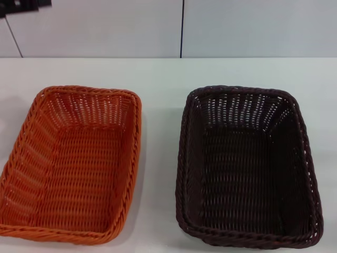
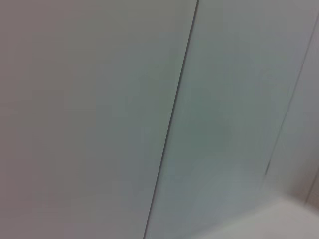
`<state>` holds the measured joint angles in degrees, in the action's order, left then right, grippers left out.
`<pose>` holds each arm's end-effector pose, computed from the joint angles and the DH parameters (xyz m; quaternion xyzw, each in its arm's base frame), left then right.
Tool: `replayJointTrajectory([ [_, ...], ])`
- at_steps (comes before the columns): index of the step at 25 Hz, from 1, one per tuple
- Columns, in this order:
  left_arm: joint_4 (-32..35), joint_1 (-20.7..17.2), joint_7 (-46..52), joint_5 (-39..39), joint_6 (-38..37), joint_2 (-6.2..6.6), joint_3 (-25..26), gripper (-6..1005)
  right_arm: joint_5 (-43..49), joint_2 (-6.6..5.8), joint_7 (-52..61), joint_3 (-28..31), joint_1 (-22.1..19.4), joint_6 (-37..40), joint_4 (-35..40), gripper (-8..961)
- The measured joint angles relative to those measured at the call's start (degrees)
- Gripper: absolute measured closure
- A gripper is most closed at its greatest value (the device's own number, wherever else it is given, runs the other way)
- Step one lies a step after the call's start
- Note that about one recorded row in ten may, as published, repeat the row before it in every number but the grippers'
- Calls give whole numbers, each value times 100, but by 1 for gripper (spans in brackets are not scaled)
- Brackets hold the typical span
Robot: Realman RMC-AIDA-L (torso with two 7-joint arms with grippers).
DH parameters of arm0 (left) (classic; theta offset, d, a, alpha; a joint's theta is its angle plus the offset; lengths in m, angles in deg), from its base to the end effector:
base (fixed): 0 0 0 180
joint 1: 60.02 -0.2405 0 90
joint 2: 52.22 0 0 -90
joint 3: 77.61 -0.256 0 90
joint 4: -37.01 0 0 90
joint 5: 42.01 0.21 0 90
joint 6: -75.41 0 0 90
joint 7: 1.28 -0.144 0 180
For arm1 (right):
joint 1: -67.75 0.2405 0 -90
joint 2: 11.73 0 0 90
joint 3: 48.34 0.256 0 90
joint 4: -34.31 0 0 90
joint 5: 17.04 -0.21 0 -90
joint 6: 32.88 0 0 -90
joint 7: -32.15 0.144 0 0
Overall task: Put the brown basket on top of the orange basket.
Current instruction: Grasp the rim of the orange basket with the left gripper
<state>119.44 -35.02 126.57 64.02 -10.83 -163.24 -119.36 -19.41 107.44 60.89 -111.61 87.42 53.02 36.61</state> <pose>-0.1926 0.3595 0.1862 -0.8693 -0.2879 -0.2587 0.3074 0.3757 0.2759 0.0757 -0.4725 0.2688 0.4506 0.7082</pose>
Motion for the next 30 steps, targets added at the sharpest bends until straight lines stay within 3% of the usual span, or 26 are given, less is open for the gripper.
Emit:
replayJointTrajectory([
  [7, 289, 277, 809, 1708, -630, -87, 10, 188, 0, -1, 0, 0, 34, -143, 17, 384],
  [15, 445, 394, 1103, 2770, -1348, -115, -11, 193, 0, -6, 0, 0, 37, -175, 43, 385],
  [19, 394, 422, 1116, 3361, -1532, -216, -16, 196, 0, -8, 0, 0, 35, -214, 43, 385],
  [24, 121, 396, 1071, 3577, -1495, -303, -9, 199, 0, -11, 0, 3, 21, -241, 43, 385],
  [30, -257, 381, 1061, 3634, -1251, -317, -9, 203, 0, -17, 0, 11, 34, -255, 43, 385],
])
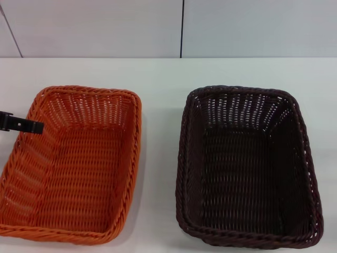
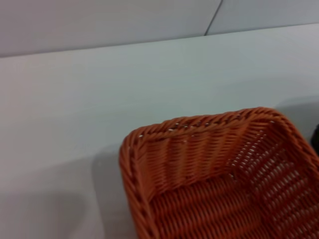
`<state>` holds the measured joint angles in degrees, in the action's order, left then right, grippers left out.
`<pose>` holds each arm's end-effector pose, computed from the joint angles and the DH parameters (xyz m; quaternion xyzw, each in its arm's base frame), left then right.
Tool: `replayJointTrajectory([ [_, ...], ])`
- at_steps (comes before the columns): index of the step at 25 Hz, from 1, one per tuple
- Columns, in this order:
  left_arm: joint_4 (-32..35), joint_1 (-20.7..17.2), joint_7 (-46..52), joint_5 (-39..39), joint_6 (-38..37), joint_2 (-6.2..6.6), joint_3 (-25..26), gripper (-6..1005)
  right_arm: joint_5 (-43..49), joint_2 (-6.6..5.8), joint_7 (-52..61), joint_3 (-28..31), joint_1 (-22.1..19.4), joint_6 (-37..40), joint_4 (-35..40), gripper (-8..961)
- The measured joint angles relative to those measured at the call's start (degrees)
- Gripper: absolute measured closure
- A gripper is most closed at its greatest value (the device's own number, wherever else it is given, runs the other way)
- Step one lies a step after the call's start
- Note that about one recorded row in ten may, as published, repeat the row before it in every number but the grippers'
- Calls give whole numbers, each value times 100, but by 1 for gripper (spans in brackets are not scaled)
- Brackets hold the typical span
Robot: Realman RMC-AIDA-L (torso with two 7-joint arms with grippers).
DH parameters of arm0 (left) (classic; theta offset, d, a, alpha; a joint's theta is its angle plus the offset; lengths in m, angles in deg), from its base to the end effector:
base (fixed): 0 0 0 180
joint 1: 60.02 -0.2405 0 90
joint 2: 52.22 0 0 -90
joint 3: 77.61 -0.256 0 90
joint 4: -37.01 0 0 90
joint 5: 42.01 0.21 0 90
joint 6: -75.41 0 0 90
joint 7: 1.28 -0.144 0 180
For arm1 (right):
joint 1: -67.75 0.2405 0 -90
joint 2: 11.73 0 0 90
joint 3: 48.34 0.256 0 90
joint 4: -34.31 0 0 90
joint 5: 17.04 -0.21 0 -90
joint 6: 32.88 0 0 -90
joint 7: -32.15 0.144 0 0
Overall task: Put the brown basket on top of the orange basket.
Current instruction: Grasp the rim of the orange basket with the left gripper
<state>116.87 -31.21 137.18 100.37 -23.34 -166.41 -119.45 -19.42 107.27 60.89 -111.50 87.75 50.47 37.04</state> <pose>-0.2589 0.3421 0.1360 -0.8394 -0.4787 0.0014 0.2575 0.3789 0.2809 0.0752 -0.4736 0.2818 0.4421 0.7077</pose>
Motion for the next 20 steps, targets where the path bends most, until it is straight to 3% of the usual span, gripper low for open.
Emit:
replayJointTrajectory([
  [20, -642, -167, -253, 45, 437, 125, 183, 233, 0, 0, 0, 24, 2, -15, 0, 384],
])
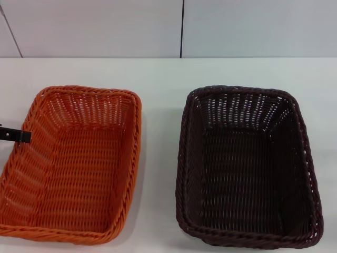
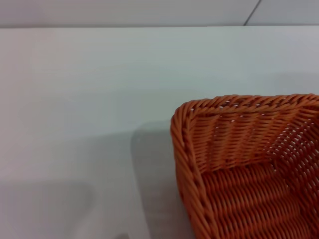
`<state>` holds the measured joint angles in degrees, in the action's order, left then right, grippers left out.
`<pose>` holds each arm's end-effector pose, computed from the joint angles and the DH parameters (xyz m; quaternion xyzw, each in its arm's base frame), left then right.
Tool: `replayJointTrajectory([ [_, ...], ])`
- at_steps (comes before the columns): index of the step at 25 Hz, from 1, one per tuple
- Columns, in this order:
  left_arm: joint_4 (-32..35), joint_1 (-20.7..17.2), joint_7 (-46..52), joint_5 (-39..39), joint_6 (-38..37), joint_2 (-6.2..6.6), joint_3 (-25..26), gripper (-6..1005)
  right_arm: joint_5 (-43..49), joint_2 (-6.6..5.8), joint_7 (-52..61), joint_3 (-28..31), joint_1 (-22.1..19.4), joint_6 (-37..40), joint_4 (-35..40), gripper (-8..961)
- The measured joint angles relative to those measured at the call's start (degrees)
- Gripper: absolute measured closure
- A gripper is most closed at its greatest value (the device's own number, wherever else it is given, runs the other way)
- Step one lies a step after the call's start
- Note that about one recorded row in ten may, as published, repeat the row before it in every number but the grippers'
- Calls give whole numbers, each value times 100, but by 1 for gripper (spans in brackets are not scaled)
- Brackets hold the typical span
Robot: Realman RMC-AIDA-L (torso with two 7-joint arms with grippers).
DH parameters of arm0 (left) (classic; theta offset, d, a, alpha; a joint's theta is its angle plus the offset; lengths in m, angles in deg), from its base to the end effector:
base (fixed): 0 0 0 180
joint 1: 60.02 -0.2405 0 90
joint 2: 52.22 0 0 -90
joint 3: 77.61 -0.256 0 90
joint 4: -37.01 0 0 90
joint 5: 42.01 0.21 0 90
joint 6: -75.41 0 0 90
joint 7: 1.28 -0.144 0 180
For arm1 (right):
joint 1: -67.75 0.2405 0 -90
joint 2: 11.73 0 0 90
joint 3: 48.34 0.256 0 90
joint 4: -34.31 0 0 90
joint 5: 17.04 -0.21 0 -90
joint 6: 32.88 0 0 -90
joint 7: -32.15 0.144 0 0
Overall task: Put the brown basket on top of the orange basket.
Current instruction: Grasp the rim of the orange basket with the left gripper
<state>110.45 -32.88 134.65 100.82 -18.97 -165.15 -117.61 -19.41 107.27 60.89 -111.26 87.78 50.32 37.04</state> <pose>-0.2922 0.3387 0.1362 -0.8194 -0.5067 -0.0011 0.2681 0.3795 0.2810 0.0755 -0.4720 0.2829 0.4416 0.7086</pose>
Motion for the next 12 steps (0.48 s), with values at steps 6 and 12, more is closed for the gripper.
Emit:
replayJointTrajectory([
  [6, -249, -8, -47, 1, 111, 15, 57, 233, 0, 0, 0, -28, -22, -2, 0, 384],
  [12, -472, -20, -96, -12, 217, 1, 74, 233, 0, 0, 0, -35, -33, -44, 0, 384],
])
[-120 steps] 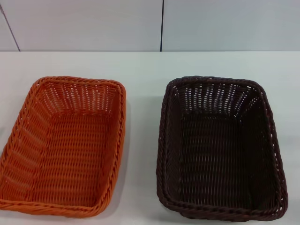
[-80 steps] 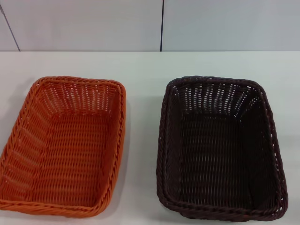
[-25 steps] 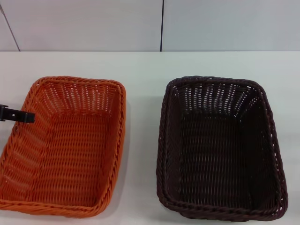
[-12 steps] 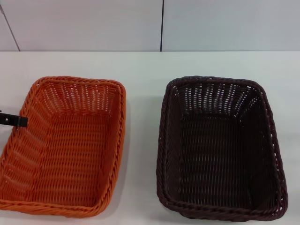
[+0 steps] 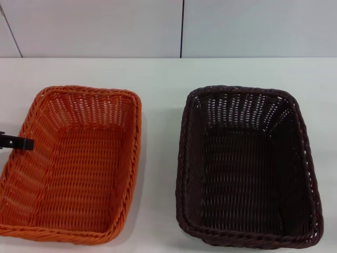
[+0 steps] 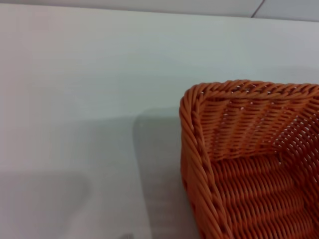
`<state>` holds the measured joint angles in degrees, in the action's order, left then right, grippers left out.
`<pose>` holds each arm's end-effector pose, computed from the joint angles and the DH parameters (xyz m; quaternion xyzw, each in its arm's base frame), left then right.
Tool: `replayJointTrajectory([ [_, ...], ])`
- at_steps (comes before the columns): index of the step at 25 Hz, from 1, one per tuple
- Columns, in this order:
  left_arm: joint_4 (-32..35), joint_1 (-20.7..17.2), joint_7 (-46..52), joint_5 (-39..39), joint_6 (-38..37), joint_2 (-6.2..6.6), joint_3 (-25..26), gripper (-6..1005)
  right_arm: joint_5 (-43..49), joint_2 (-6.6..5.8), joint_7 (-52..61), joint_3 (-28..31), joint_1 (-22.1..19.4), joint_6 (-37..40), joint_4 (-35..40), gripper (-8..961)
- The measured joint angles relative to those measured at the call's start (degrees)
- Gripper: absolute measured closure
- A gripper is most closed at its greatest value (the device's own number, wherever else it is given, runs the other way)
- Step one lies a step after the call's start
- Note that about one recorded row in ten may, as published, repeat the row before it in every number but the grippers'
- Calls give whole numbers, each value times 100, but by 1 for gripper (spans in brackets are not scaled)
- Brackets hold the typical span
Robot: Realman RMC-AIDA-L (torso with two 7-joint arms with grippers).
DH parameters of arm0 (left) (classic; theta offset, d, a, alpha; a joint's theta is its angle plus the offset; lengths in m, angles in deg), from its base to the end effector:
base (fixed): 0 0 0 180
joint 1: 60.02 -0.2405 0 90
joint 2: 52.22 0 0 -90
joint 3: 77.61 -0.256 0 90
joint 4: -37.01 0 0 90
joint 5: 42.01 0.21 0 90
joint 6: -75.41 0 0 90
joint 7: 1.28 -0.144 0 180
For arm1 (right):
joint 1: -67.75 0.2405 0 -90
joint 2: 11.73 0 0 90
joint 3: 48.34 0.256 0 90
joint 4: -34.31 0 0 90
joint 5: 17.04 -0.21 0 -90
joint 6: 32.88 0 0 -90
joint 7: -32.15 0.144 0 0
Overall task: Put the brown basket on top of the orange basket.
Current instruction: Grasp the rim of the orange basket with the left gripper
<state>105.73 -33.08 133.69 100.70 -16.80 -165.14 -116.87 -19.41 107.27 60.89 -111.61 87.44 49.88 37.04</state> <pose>-0.3063 0.3371 0.1258 -0.8103 -0.5263 -0.0085 0.2574 0.3815 0.2793 0.0742 -0.4739 0.2873 0.4373 0.7083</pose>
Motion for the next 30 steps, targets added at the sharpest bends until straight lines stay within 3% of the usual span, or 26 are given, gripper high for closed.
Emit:
replayJointTrajectory([
  [21, -624, 13, -110, 10, 295, -42, -22, 233, 0, 0, 0, 28, -16, -6, 0, 384],
  [30, -623, -4, -121, 12, 320, -53, -40, 425, 0, 0, 0, 47, -49, -6, -2, 385],
])
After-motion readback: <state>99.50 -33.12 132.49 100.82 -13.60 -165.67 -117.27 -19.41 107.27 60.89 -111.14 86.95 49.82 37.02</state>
